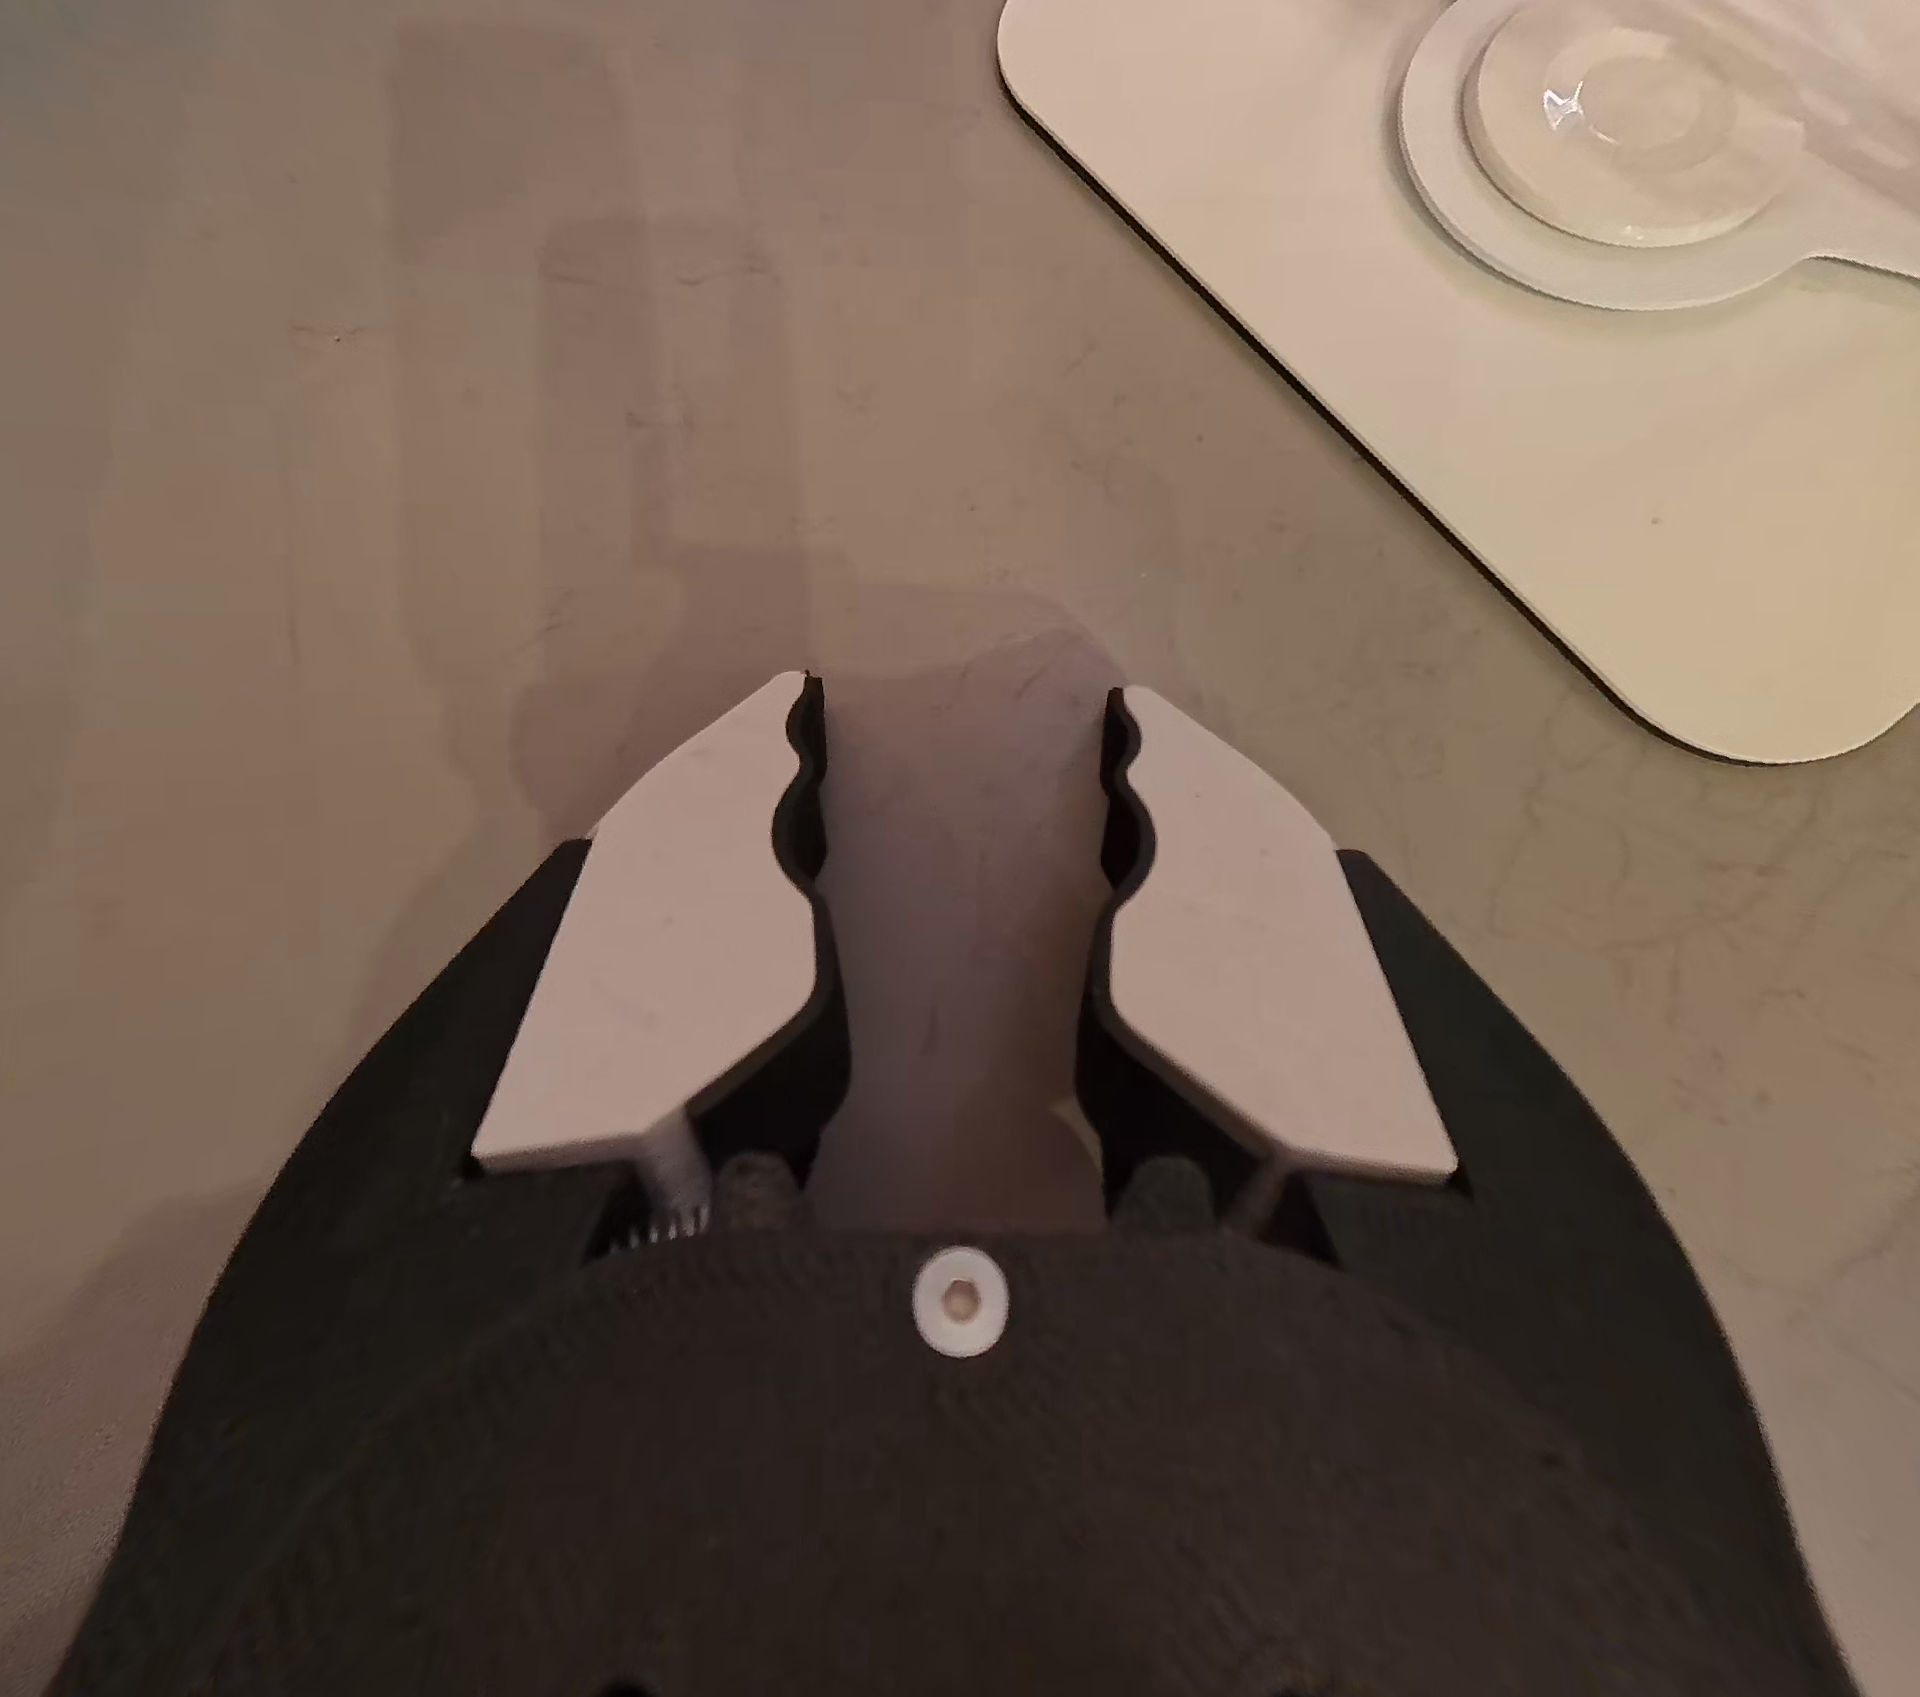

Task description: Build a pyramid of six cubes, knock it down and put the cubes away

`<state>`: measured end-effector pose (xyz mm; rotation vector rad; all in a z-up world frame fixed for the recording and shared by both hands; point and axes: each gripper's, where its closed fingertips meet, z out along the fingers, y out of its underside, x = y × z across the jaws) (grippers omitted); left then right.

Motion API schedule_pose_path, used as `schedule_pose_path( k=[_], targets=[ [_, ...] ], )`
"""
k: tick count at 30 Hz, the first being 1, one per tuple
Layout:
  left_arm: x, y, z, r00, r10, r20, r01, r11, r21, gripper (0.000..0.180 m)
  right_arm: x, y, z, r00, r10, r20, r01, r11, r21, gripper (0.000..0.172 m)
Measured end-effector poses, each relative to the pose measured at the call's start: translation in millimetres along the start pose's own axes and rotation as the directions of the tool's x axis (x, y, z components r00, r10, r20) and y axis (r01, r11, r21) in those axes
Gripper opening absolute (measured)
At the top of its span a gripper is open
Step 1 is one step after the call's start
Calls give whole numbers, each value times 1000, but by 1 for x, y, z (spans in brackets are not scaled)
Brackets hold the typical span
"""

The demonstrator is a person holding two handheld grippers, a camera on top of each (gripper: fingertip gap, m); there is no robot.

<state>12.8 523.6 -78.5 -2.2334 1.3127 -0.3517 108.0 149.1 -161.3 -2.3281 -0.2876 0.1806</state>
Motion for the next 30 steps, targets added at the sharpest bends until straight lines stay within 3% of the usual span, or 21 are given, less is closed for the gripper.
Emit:
schedule_pose_path(
  k=[4,8,14,18,25,30],
  targets=[
    [56,2,-77,982,129,-140,-112,986,126,28,1,1,0,1000,-6,-1,6,1000,-1,50],
    [133,35,-106,913,338,-227,-318,940,122,27,7,3,-3,1000,-5,-19,5,1000,-2,49],
    [234,90,-83,757,538,-370,-548,832,89,27,30,15,-16,997,8,-76,-9,1000,-7,48],
    [277,108,-71,657,601,-455,-625,772,116,27,44,22,-24,995,54,-85,-54,999,3,48],
    [308,136,-59,527,688,-499,-752,651,104,27,48,26,-27,993,43,-110,-44,999,-3,49],
    [305,151,-48,517,697,-497,-779,624,63,27,47,26,-27,993,37,-113,-37,999,-5,49]
  ],
)
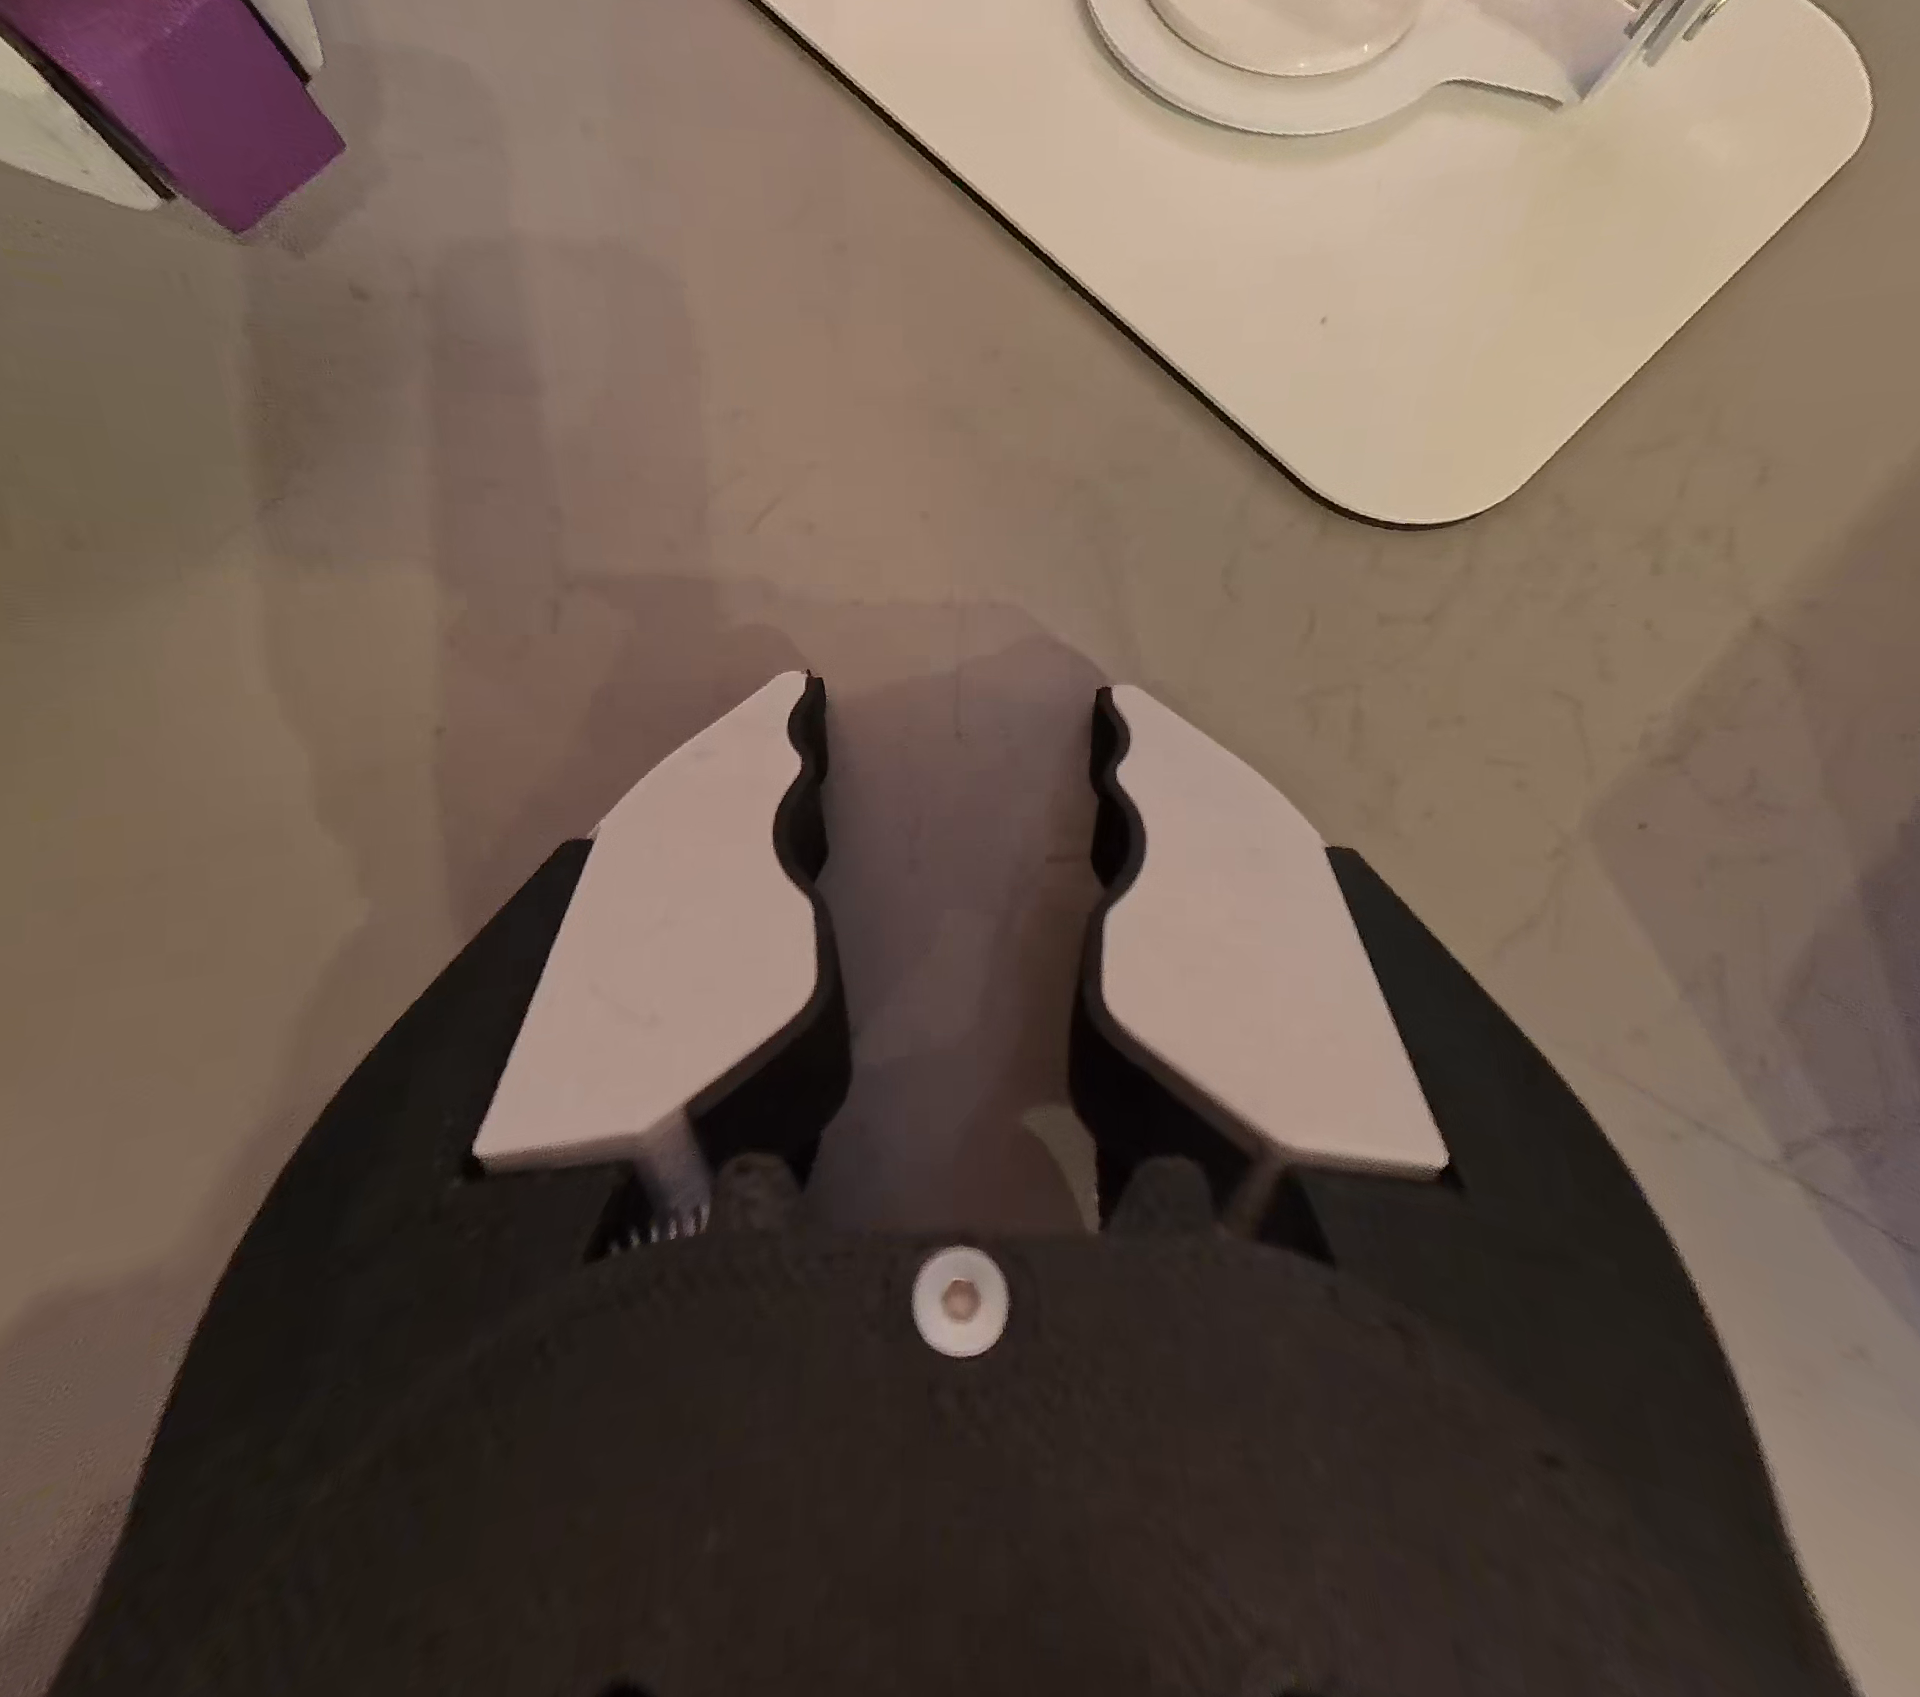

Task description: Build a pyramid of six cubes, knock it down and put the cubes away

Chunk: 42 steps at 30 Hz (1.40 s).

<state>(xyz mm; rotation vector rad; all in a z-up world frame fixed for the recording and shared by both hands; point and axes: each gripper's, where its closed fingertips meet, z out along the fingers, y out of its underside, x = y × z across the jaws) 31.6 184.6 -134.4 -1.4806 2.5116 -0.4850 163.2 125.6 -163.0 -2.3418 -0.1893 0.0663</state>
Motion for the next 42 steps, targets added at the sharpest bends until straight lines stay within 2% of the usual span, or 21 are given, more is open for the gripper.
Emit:
schedule_pose_path(
  k=[9,11,14,17,20,22,24,27,30,32,38,40,42],
  targets=[
    [13,12,23,998,-17,-54,16,1000,-12,27,-1,0,0,1000,9,15,-10,1000,3,48],
    [13,17,26,998,-26,-56,25,999,-20,38,-1,0,0,1000,11,17,-11,1000,4,48],
    [9,18,15,998,-37,-41,38,999,3,60,-2,0,0,1000,11,16,-11,1000,3,48],
    [-6,19,-16,999,-54,9,53,997,49,59,-2,0,0,1000,13,16,-13,1000,4,47],
    [-53,32,-65,981,-119,152,102,988,114,45,-2,0,0,1000,14,12,-14,1000,4,46],
    [-96,49,-101,948,-203,245,165,972,168,39,-1,0,0,1000,16,10,-16,1000,4,45],
    [-143,78,-129,895,-303,328,252,949,189,39,-1,0,0,1000,21,10,-21,1000,5,44],
    [-198,121,-149,842,-392,372,335,919,209,40,-1,0,0,1000,24,8,-24,1000,5,43],
    [-236,158,-140,826,-396,402,378,917,127,51,-1,-1,0,1000,27,8,-27,1000,6,41],
    [-248,171,-124,840,-391,377,396,916,67,55,0,0,0,1000,27,5,-27,1000,6,40],
    [-261,196,-74,882,-336,330,394,911,-125,51,0,0,0,1000,28,-6,-28,1000,5,38],
    [-268,200,-67,878,-319,356,389,910,-142,55,0,0,0,1000,29,-8,-29,1000,5,38],
    [-271,202,-63,878,-328,349,400,903,-156,47,0,0,0,1000,29,-10,-29,1000,5,37]
  ],
)
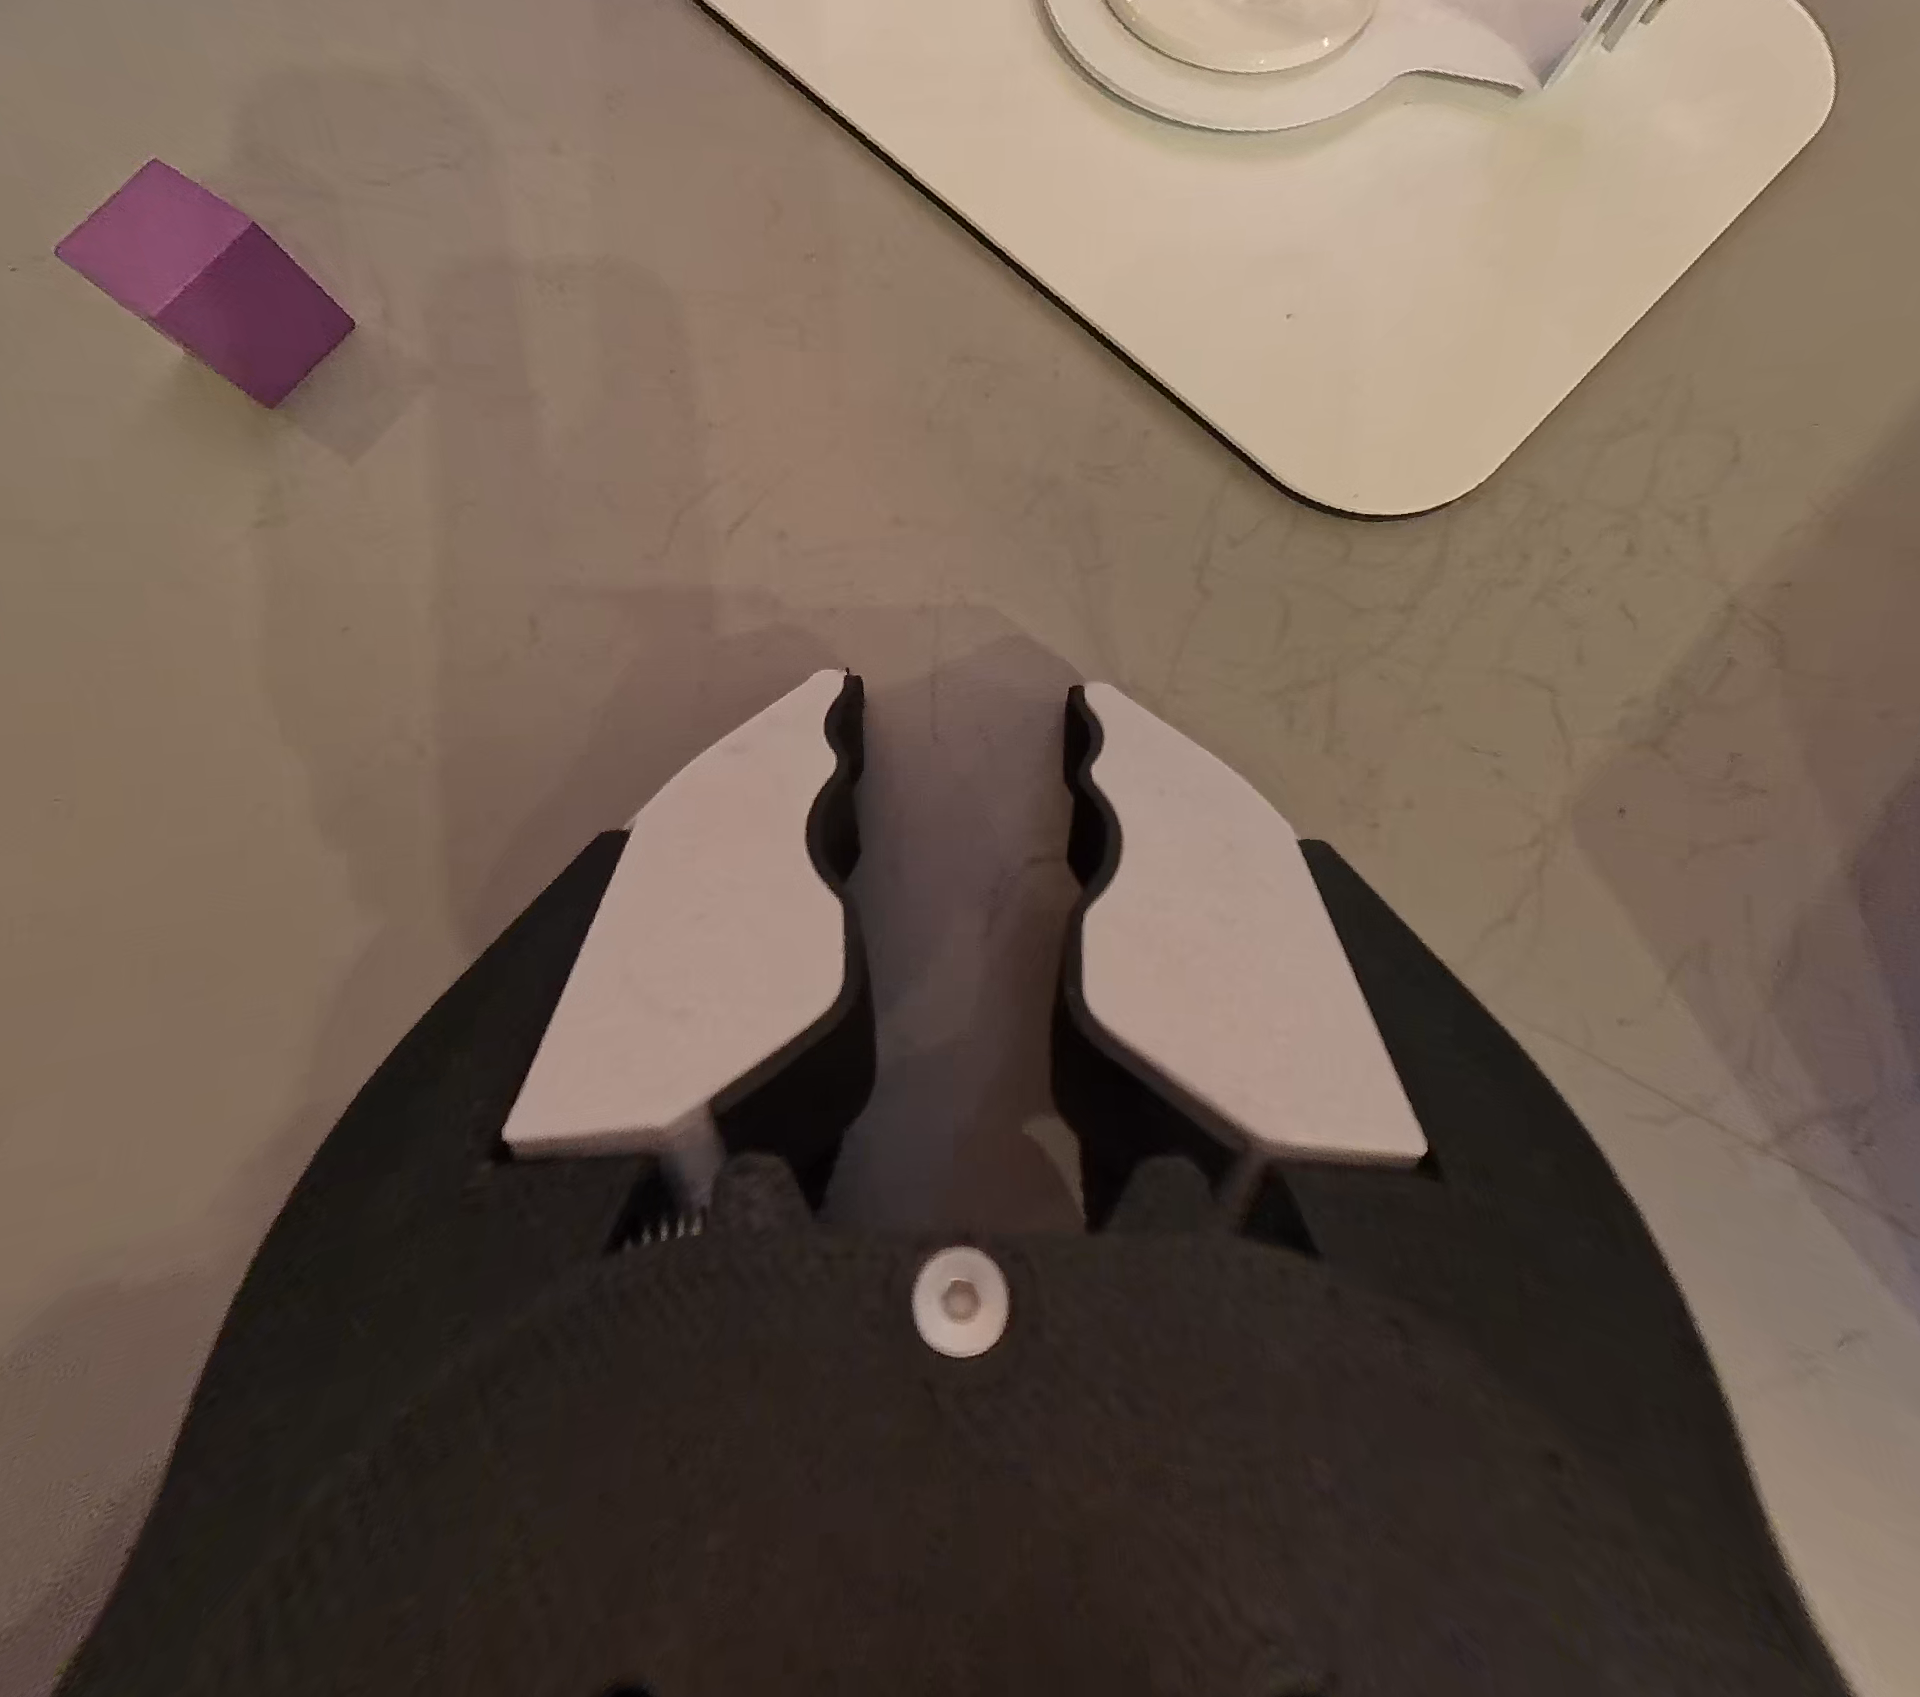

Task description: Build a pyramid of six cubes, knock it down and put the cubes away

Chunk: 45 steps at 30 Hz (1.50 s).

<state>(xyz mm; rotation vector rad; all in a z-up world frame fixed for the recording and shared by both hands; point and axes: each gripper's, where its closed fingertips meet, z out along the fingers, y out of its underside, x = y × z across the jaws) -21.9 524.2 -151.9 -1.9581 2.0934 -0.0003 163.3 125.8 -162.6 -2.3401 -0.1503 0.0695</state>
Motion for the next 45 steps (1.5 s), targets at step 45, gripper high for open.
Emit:
schedule_pose_path(
  k=[45],
  targets=[
    [304,-28,-62,898,390,-206,-355,916,184,28,-2,0,0,999,-34,27,34,999,2,31]
  ],
)
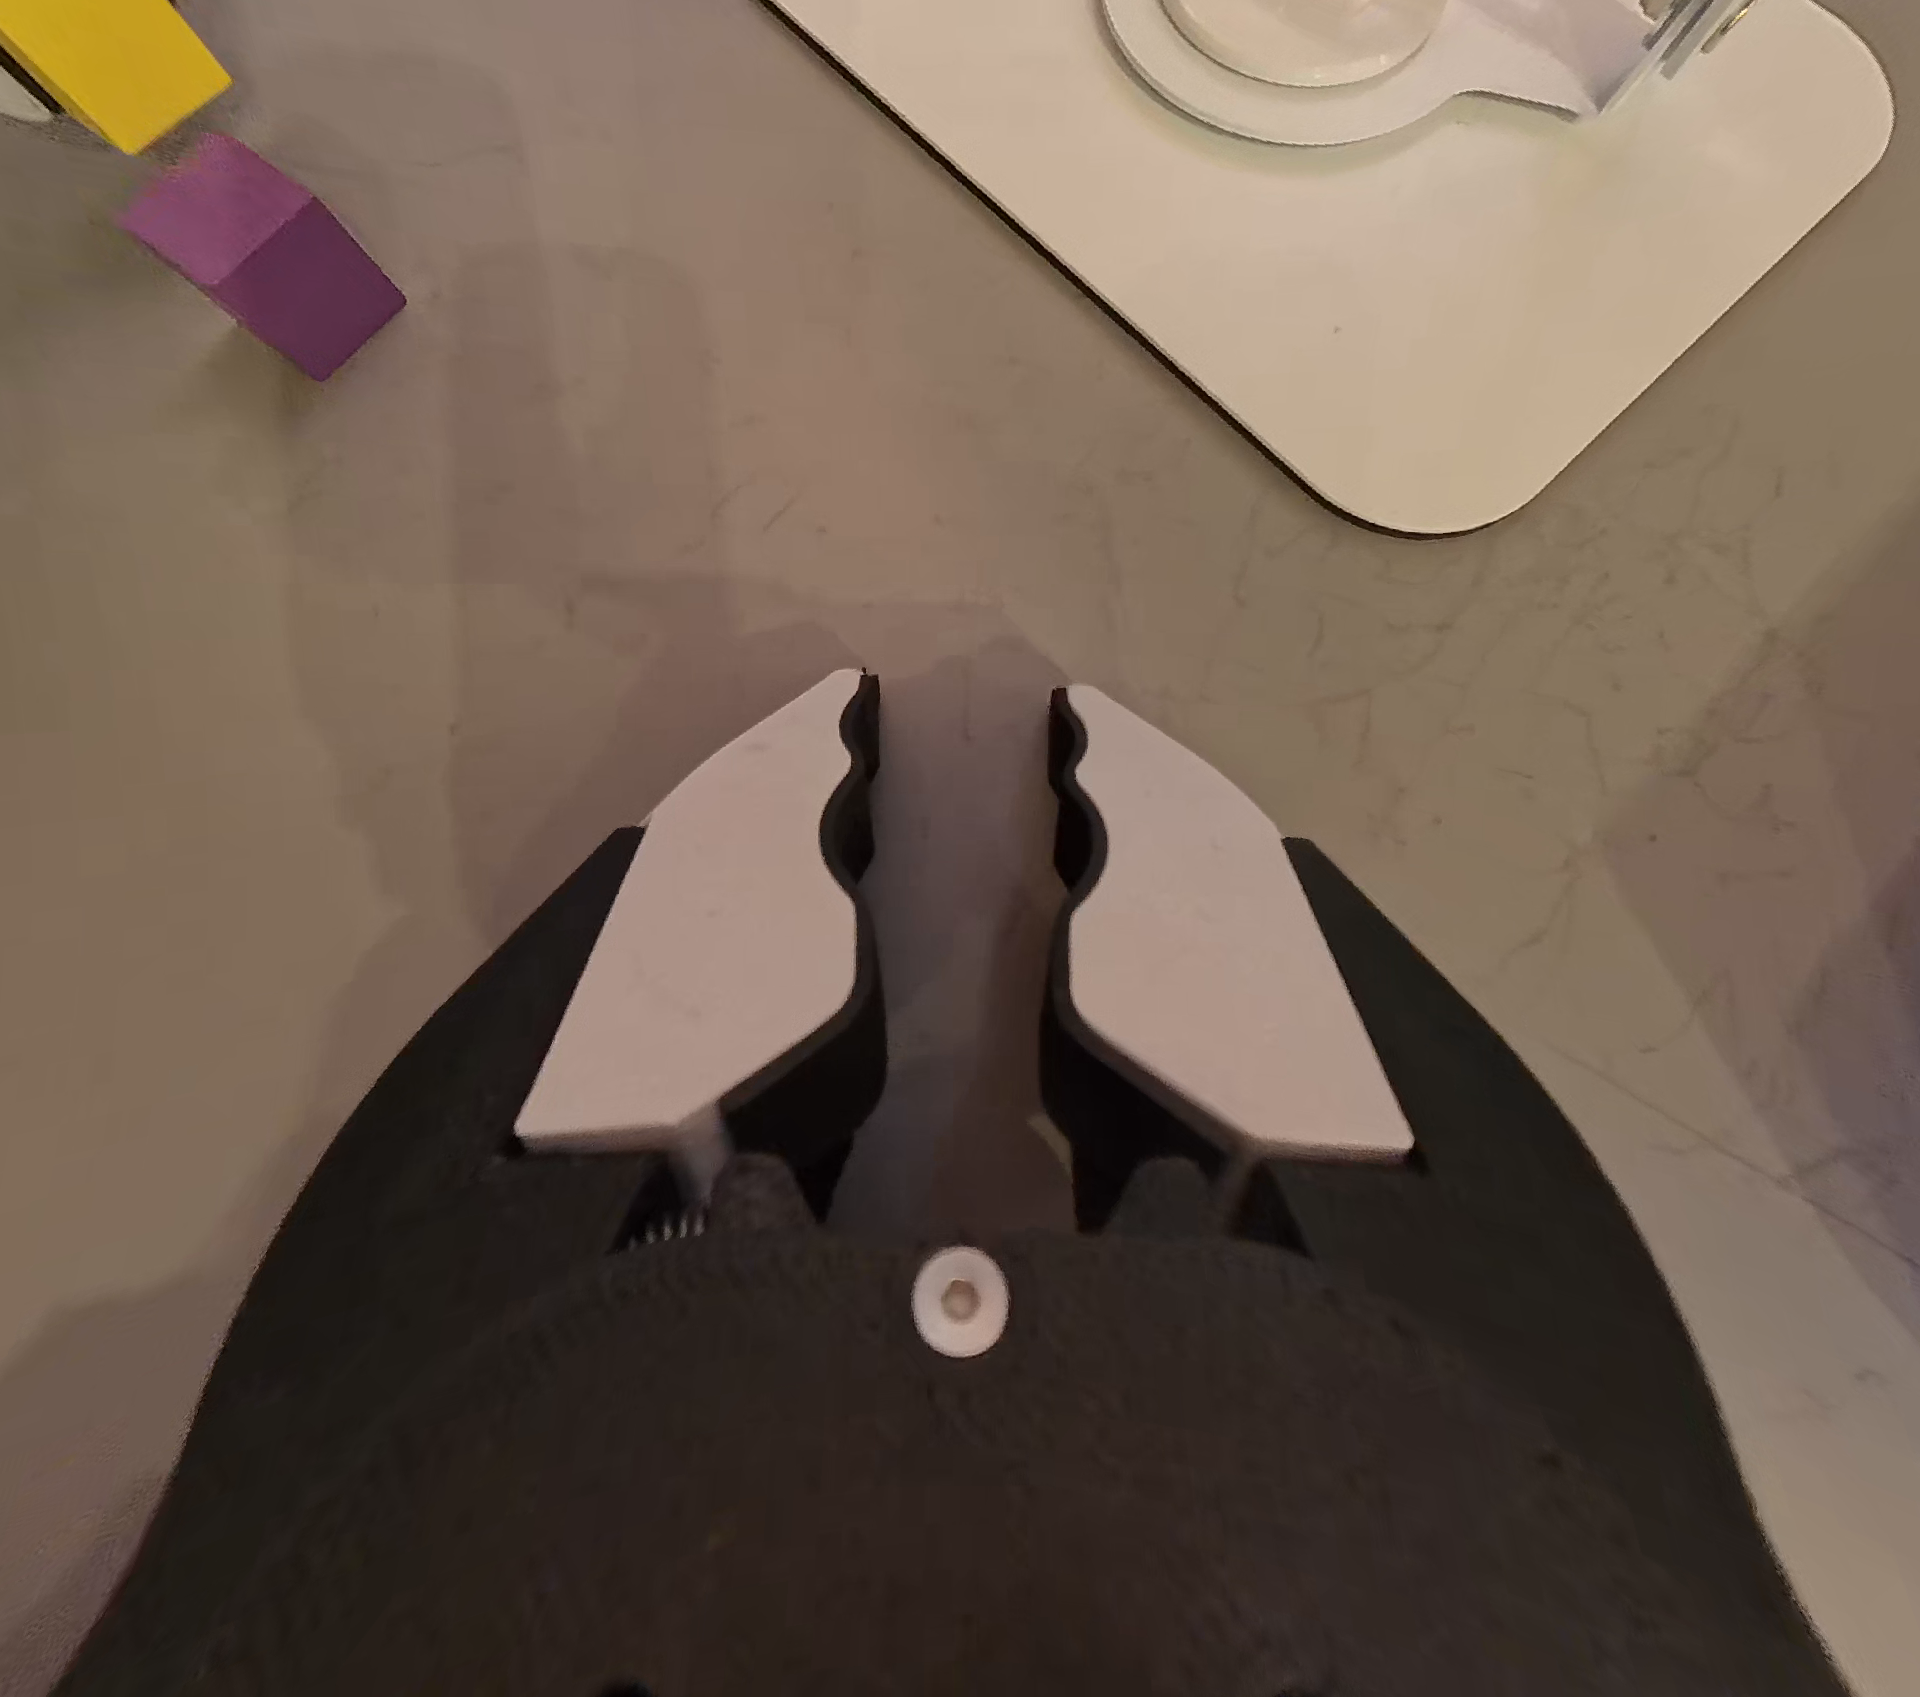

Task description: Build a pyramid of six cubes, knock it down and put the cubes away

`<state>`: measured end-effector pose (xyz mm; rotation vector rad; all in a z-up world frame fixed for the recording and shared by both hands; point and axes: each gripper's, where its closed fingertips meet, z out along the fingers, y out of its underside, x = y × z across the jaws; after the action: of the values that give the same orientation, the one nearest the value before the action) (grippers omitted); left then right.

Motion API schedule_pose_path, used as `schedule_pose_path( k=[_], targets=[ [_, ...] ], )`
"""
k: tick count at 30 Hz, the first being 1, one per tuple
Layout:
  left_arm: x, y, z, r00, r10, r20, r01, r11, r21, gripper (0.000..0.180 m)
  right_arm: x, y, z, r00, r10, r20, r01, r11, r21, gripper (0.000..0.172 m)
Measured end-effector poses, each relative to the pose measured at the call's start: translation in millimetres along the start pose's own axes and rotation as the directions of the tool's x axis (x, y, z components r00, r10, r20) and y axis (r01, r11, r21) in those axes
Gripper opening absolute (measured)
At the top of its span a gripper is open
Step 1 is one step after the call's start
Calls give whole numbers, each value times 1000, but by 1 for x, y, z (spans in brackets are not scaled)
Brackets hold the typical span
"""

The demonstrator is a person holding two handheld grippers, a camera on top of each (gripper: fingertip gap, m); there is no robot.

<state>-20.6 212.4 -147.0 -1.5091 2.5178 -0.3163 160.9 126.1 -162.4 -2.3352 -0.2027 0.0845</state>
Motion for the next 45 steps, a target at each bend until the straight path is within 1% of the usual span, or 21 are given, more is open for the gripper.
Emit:
schedule_pose_path(
  k=[7,13,16,34,36,37,39,40,43,45],
  targets=[
    [9,-7,18,999,31,-19,-31,1000,6,28,0,0,0,1000,-5,7,5,1000,0,31],
    [6,-8,14,1000,11,-20,-11,1000,23,28,-1,0,0,1000,-11,11,11,1000,1,29],
    [9,-6,17,999,19,-26,-18,1000,12,28,-1,0,0,1000,-11,13,11,1000,1,28],
    [12,-23,24,995,74,-61,-71,996,61,28,0,0,0,1000,-9,11,9,1000,1,27],
    [12,-24,25,995,64,-74,-59,996,70,28,0,0,0,1000,-9,10,9,1000,1,27],
    [13,-22,26,994,52,-91,-46,997,65,35,-1,0,0,1000,-9,10,9,1000,1,27],
    [12,-24,21,995,35,-92,-27,996,85,60,-1,0,0,1000,-9,10,9,1000,1,27],
    [11,-25,15,996,30,-89,-21,995,100,66,-1,0,0,1000,-9,10,9,1000,1,27],
    [-3,-25,-14,998,-21,-62,31,986,161,72,-1,0,0,1000,-9,10,9,1000,1,27],
    [-30,-18,-44,997,-73,1,71,975,211,74,-1,0,0,1000,-8,9,8,1000,1,27]
  ],
)
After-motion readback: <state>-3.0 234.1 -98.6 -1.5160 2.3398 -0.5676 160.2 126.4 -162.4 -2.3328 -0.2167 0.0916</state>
